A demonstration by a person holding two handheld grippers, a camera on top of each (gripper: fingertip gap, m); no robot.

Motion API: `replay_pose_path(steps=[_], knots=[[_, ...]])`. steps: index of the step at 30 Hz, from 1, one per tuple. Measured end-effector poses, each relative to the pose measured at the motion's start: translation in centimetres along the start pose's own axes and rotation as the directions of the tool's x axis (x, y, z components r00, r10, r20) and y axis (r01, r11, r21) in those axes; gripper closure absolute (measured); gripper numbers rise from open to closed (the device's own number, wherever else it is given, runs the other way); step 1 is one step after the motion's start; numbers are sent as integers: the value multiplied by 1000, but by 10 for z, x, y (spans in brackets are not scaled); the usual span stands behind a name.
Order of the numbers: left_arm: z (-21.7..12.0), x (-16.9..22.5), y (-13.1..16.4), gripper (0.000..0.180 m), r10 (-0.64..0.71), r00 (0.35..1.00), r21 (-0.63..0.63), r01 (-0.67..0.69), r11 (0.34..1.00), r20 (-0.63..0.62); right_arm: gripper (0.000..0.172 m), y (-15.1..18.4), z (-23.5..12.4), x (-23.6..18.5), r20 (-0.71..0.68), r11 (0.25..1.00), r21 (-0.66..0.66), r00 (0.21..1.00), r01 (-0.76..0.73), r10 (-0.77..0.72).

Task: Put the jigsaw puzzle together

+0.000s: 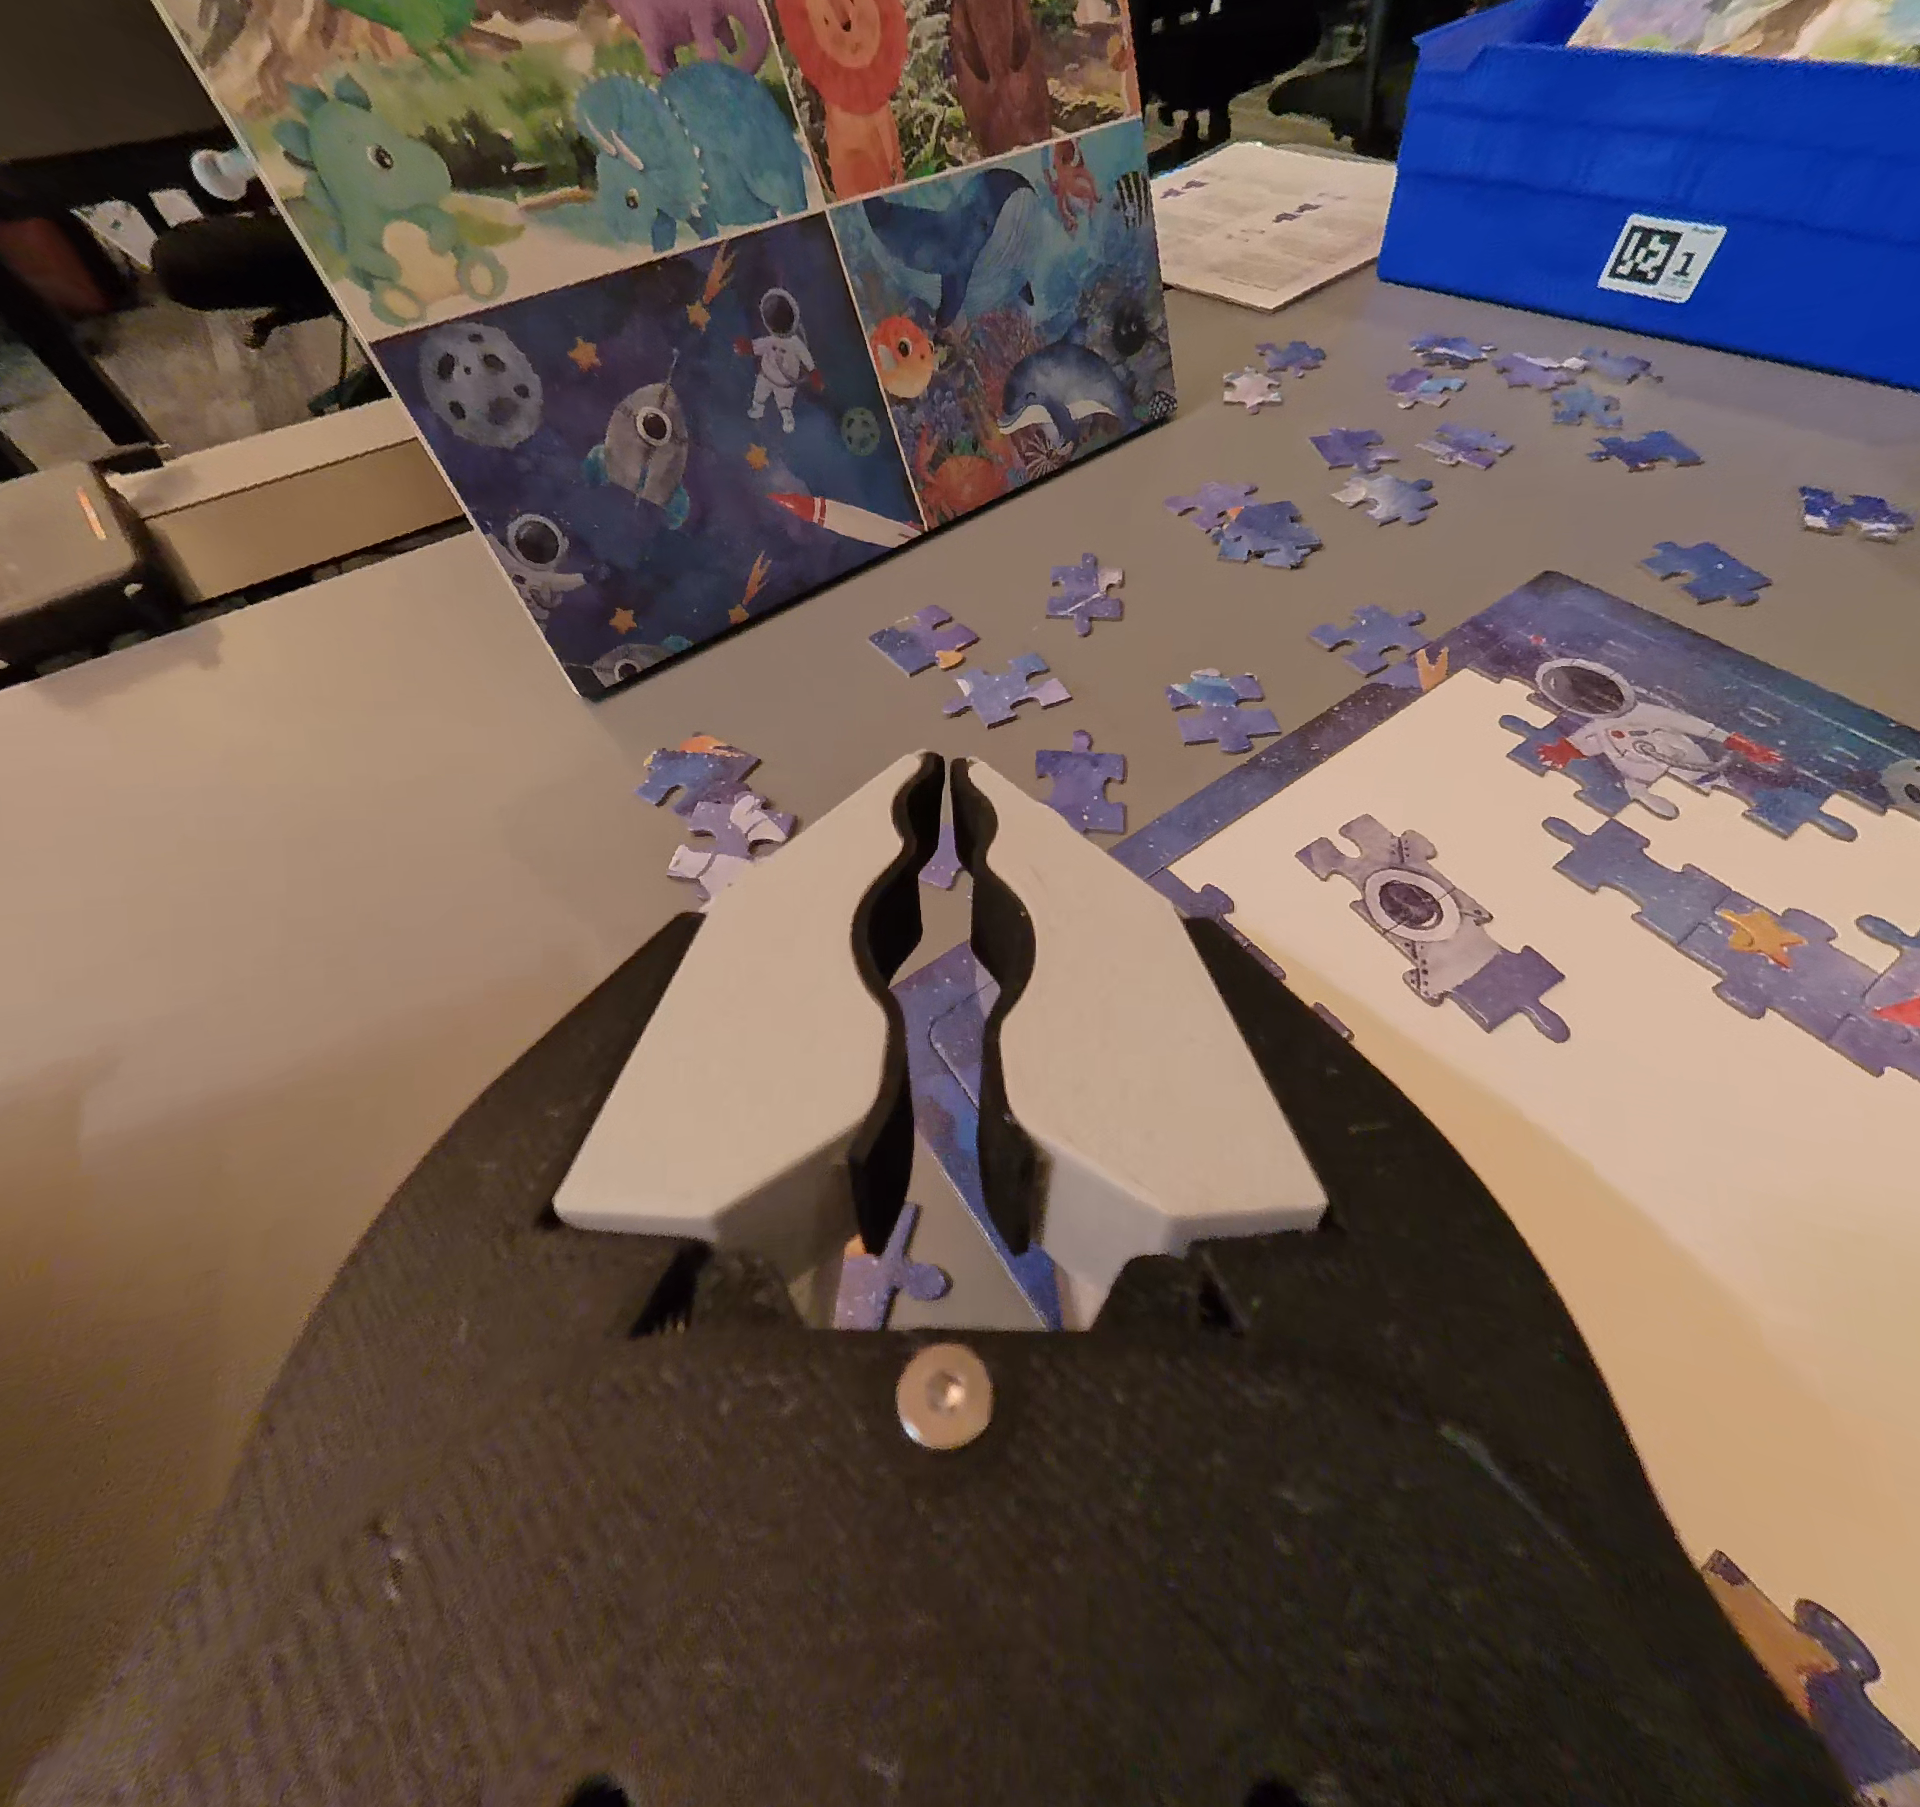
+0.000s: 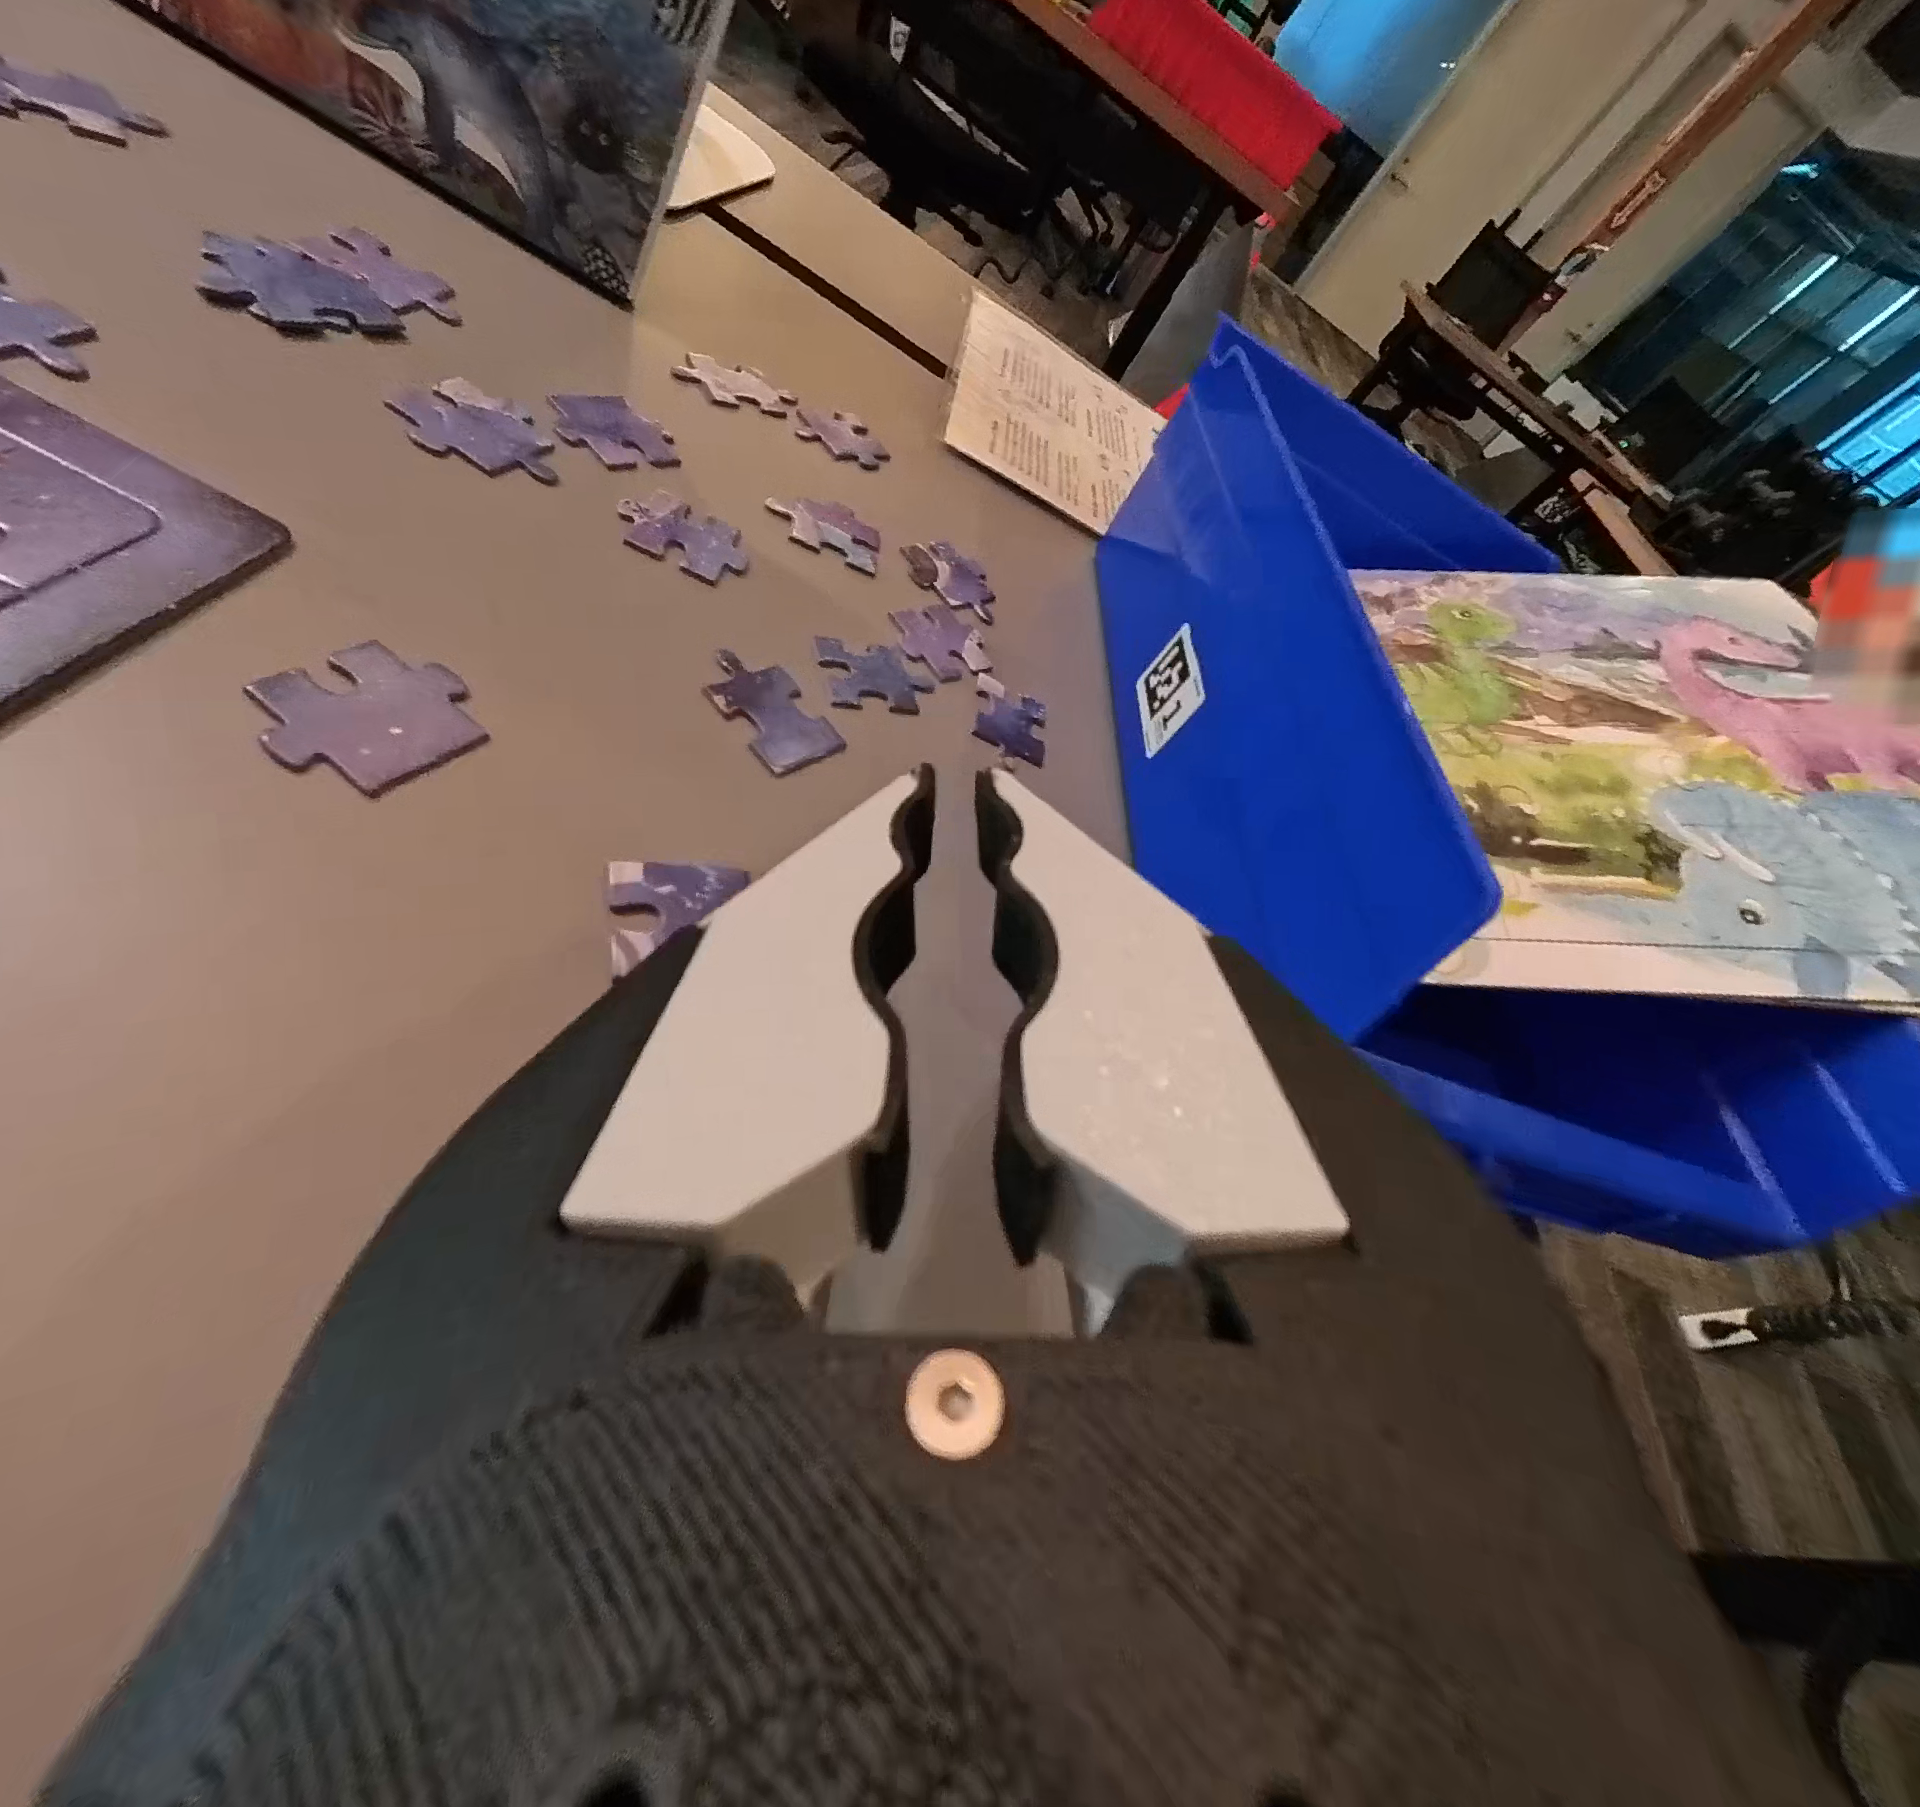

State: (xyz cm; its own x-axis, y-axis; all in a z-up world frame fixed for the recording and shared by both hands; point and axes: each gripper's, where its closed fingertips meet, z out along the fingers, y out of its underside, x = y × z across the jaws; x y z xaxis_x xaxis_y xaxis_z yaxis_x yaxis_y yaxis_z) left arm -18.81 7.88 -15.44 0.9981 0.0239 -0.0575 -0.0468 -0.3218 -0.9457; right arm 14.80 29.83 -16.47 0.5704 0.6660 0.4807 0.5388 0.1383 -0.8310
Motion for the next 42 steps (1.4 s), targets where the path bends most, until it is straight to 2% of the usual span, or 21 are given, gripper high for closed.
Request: replay_pose_path(steps=[6,11,16,19,21,26,30,34,38,42], knots=[[8,-3,8,180,-29,1000,-47,29,998,5,165,-7,-1,-10,32,999,35,999,21,-22],[12,-10,2,180,-49,999,-34,50,998,20,164,-9,1,-8,48,999,44,999,8,-10],[-6,-31,1,179,8,991,-14,-7,1000,131,166,-16,-7,-10,54,996,88,998,-18,14],[-26,-56,-9,153,-94,972,104,73,992,217,167,-23,-14,-14,61,992,126,998,-27,20],[-39,-65,-15,148,-167,960,181,127,975,225,170,-19,-17,-15,79,990,110,994,-90,82],[-47,-79,-11,155,-233,947,205,189,960,219,172,-26,-33,-8,112,958,190,974,-215,196],[-43,-73,-11,160,-281,951,215,250,944,130,171,-26,-33,-3,147,942,189,956,-277,252],[-43,-74,-15,161,-301,949,229,274,934,92,170,-28,-37,-1,151,932,217,953,-291,263],[-43,-66,-17,173,-267,964,176,264,948,-7,166,-30,-45,5,101,927,266,964,-265,247],[-50,-79,-24,176,-203,978,109,196,974,51,166,-20,-40,20,27,932,231,959,-281,282]])
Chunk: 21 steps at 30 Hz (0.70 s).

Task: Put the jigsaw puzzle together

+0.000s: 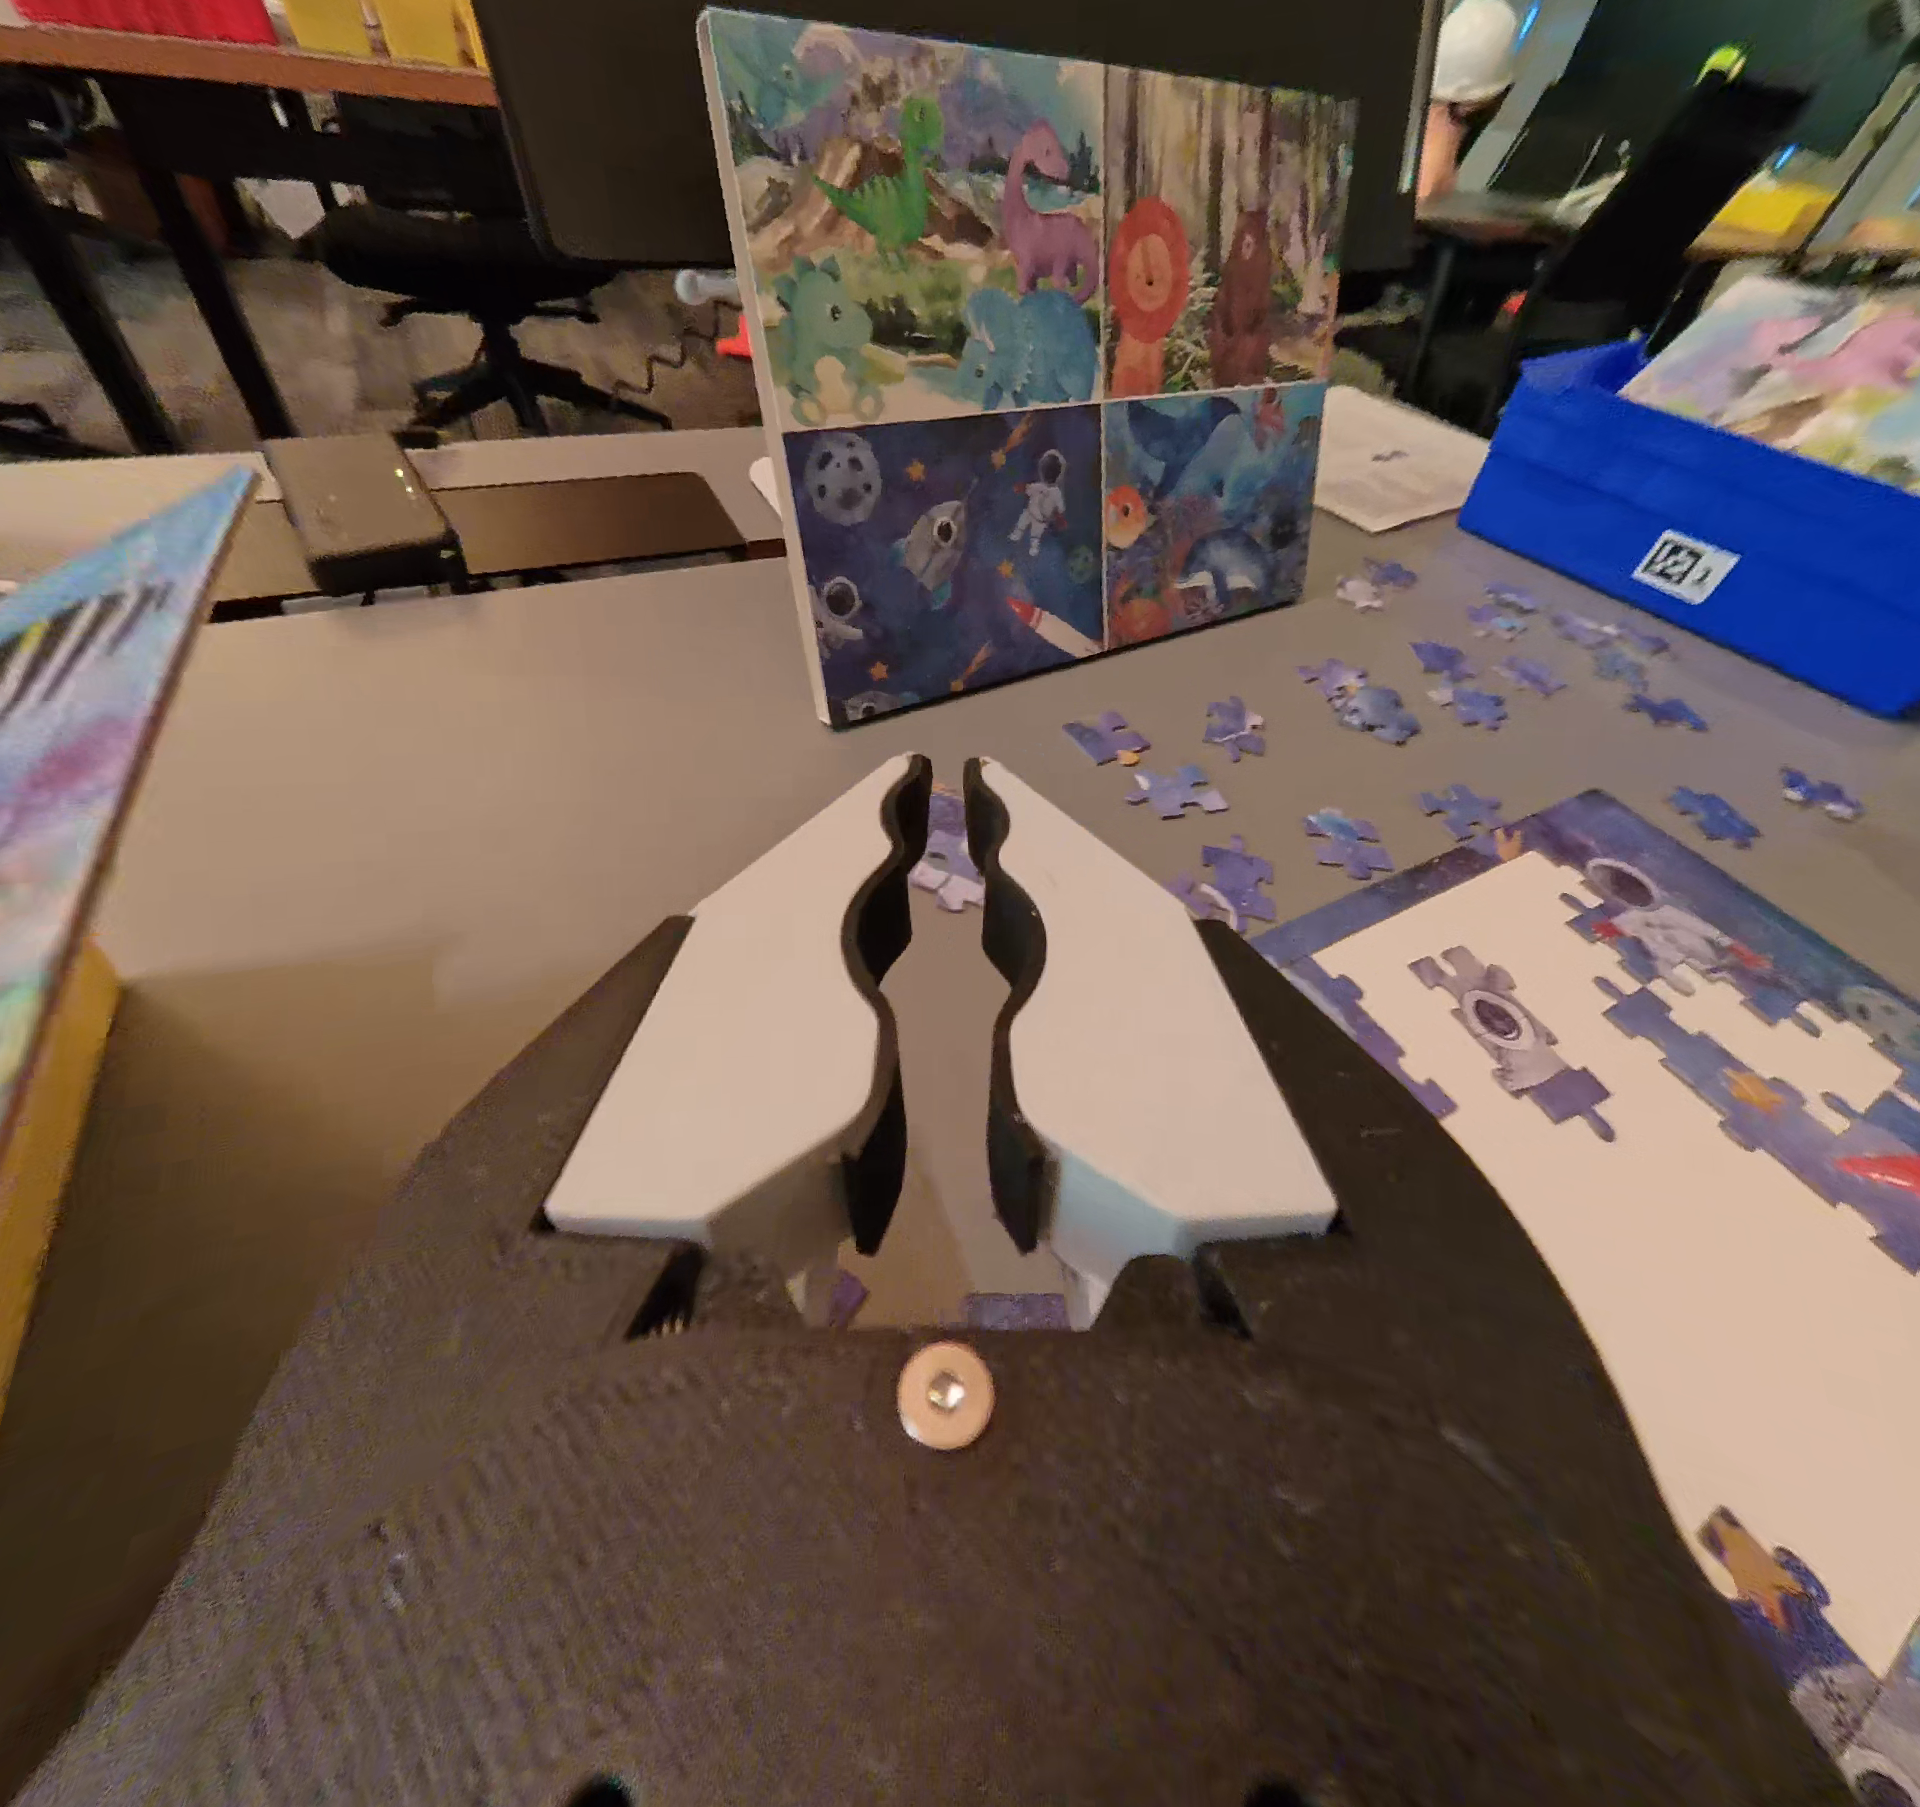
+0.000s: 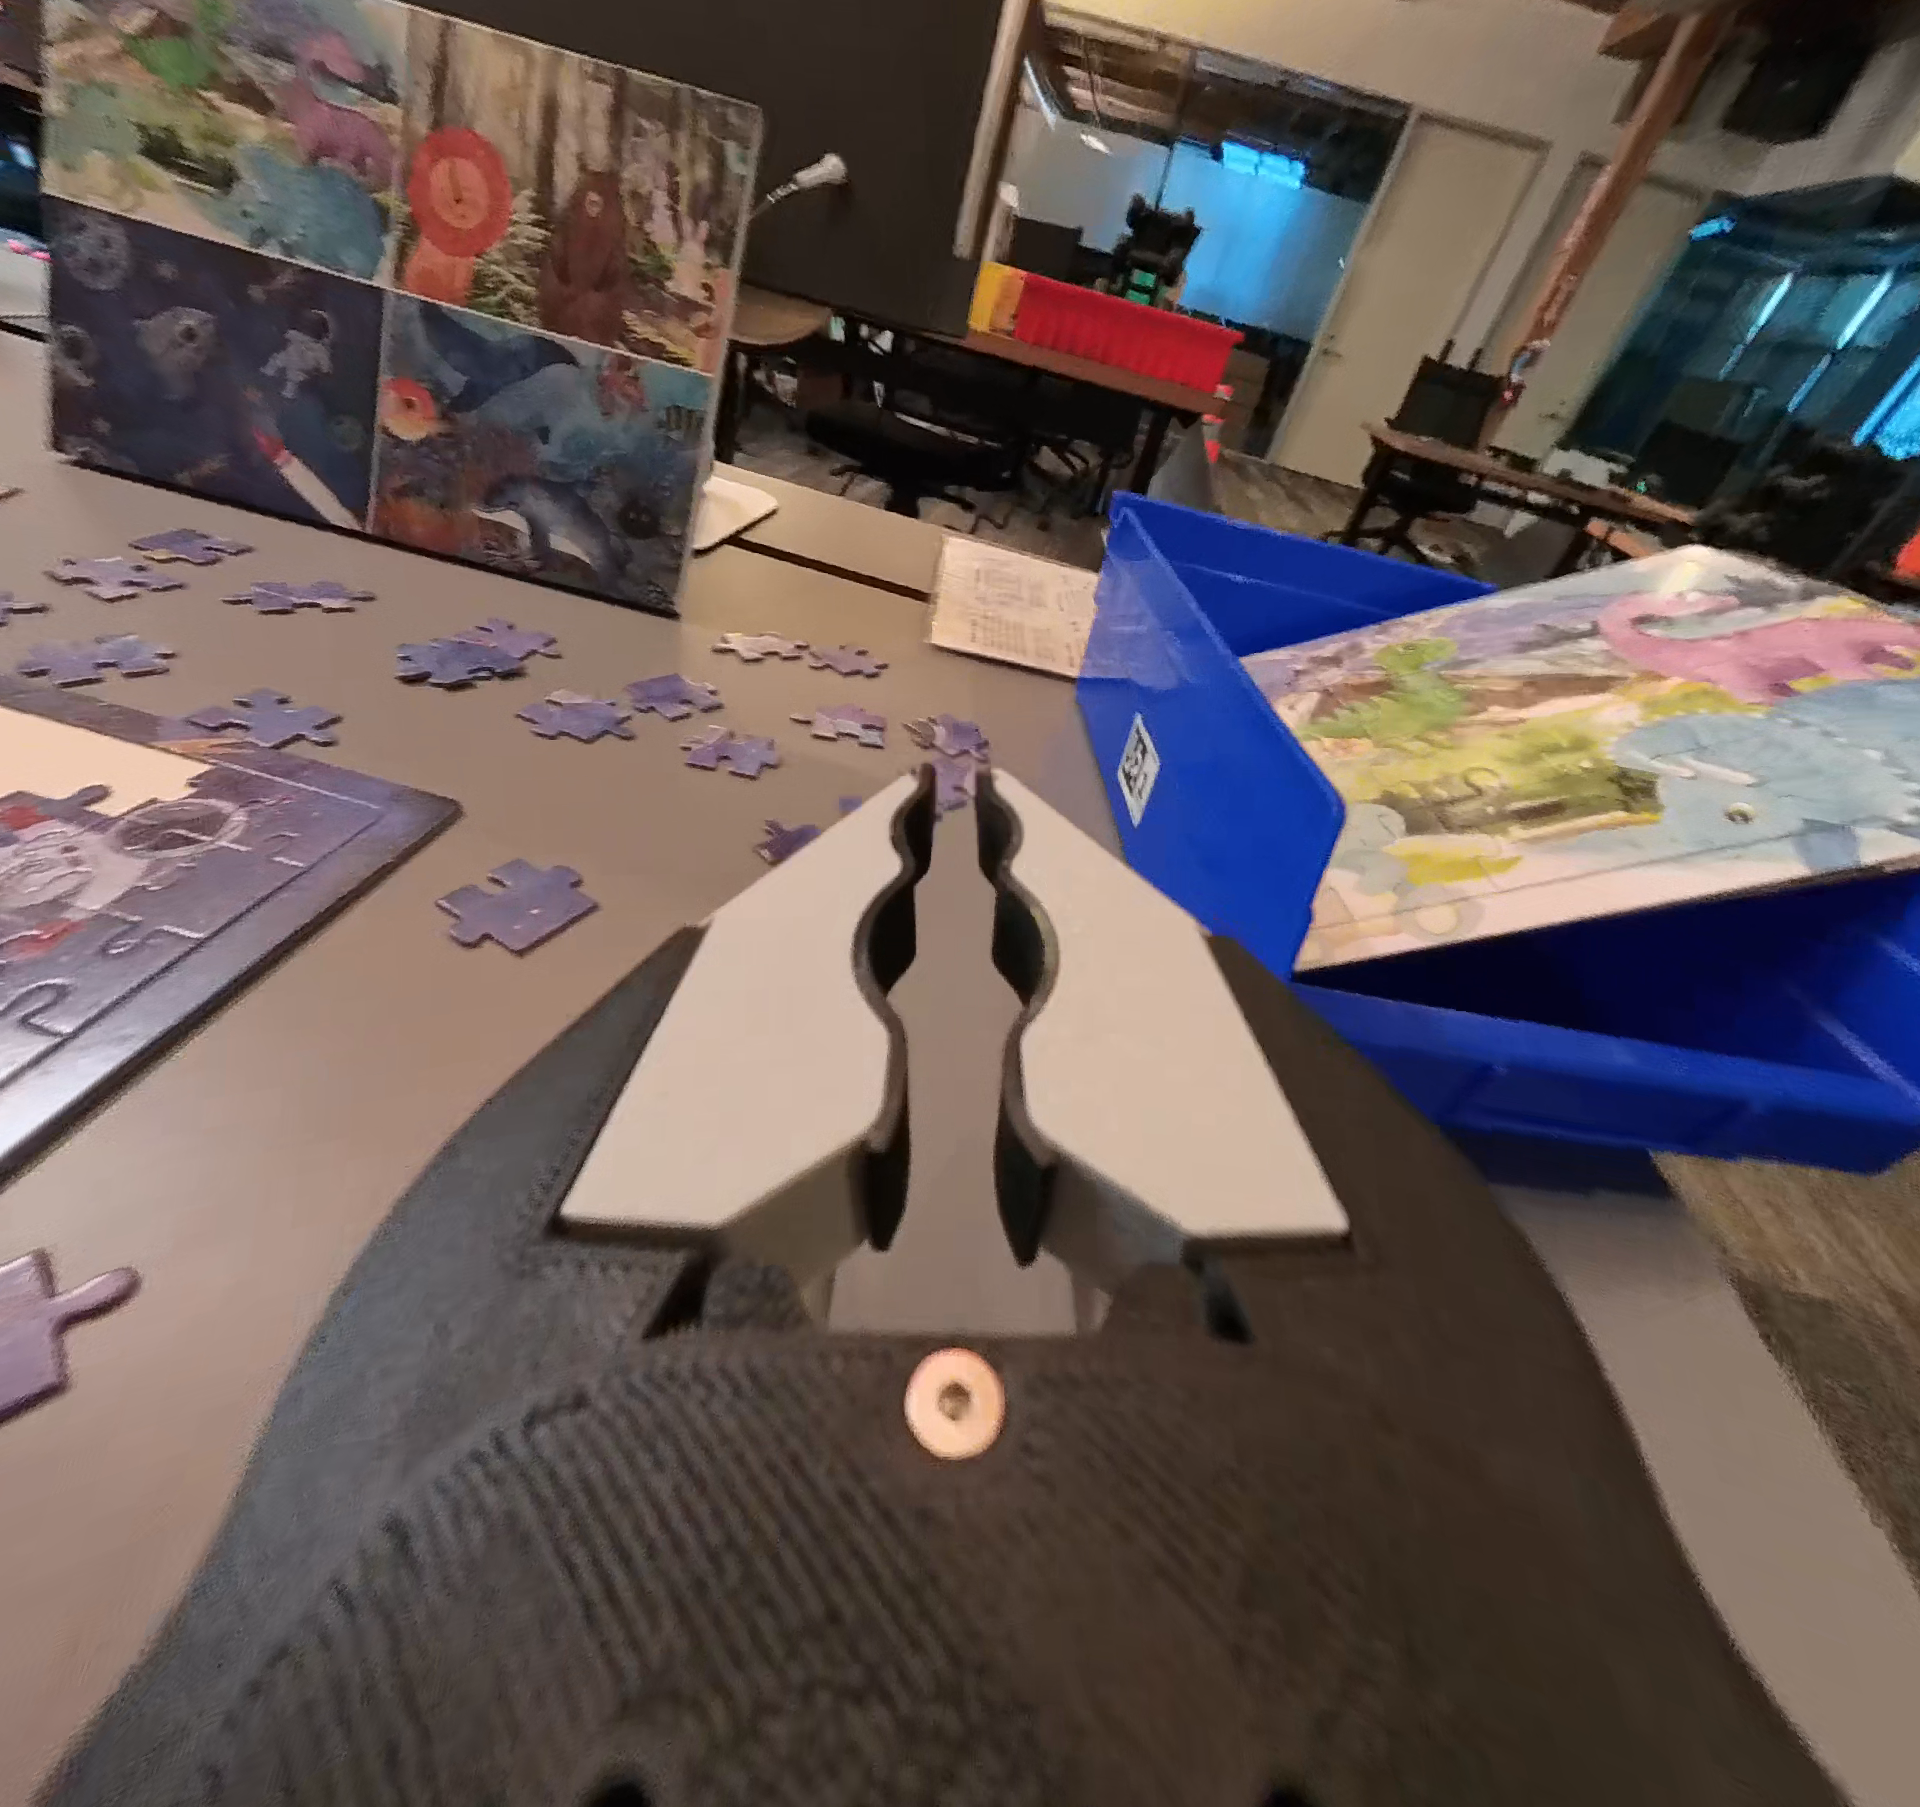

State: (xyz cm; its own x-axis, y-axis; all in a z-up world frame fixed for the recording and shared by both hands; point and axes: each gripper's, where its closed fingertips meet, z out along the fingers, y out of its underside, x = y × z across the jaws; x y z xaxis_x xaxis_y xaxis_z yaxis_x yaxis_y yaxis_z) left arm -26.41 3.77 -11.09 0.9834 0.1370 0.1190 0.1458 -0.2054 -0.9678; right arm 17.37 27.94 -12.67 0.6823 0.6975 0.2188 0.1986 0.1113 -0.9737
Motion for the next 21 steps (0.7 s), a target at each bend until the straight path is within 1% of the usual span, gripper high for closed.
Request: replay_pose_path(steps=[2,4,6,9,11,13,15,17,19,21], knots=[[5,-2,0,175,4,1000,-37,-5,999,-9,164,6,6,3,3,999,-48,1000,-13,13],[14,-6,2,176,14,1000,-34,-14,999,-4,163,8,15,4,10,997,-71,1000,-3,4],[23,-5,6,175,2,1000,-58,-2,998,-15,163,-1,23,-1,31,999,-54,999,-5,7],[33,10,-2,175,-15,997,-35,12,999,-75,164,-15,31,-15,78,1000,7,997,-14,13],[38,20,-5,174,-16,994,-25,13,1000,-106,163,-10,32,-21,89,999,-20,996,27,-25],[41,27,-2,174,-13,993,-36,9,999,-118,163,-5,29,-20,59,995,-35,994,92,-90],[44,30,3,173,-12,993,-48,6,999,-121,165,-4,25,-17,33,992,-26,992,126,-125],[47,31,12,173,-12,993,-72,3,997,-114,165,-4,21,-16,35,994,-13,994,107,-107],[49,26,24,174,-5,997,-114,-4,993,-79,164,-3,18,-13,42,998,-7,997,64,-64],[48,24,27,174,5,998,-121,-13,993,-66,162,-2,16,-9,50,1000,-4,999,11,-10]])
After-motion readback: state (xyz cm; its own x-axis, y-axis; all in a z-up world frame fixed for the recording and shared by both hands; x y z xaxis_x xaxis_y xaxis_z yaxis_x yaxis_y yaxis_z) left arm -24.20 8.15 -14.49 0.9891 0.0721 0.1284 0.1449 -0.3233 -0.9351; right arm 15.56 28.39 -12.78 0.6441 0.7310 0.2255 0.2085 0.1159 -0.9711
